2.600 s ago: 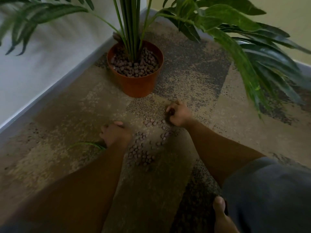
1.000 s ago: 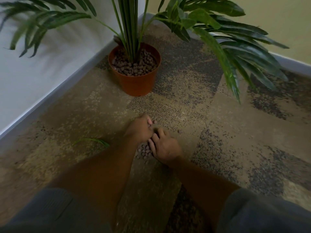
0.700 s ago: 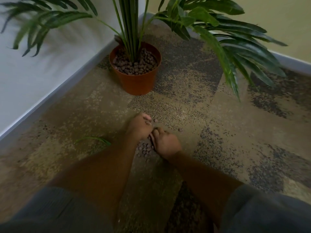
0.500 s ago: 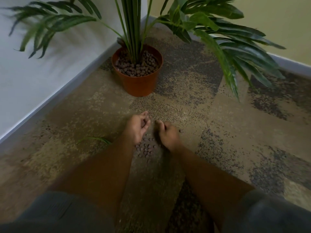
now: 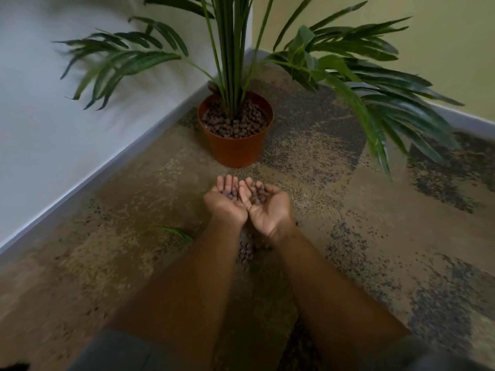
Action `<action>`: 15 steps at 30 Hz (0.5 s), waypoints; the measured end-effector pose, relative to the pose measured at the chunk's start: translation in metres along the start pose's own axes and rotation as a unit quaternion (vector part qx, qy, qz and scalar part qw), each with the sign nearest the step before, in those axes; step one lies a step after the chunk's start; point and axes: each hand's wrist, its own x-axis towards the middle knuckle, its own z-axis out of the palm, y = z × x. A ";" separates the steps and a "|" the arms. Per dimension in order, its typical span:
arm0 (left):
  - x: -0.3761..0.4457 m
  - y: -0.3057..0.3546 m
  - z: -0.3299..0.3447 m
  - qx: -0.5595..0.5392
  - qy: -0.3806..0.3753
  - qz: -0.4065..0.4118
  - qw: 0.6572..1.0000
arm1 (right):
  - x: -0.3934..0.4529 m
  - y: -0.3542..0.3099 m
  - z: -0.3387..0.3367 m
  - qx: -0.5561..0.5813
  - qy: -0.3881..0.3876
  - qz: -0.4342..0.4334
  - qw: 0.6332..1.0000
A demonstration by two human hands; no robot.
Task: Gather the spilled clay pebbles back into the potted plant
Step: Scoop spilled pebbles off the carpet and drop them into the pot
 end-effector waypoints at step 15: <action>-0.028 0.047 0.123 0.056 -0.083 0.068 0.993 | -0.003 -0.020 0.140 -0.083 -0.014 -0.133 0.988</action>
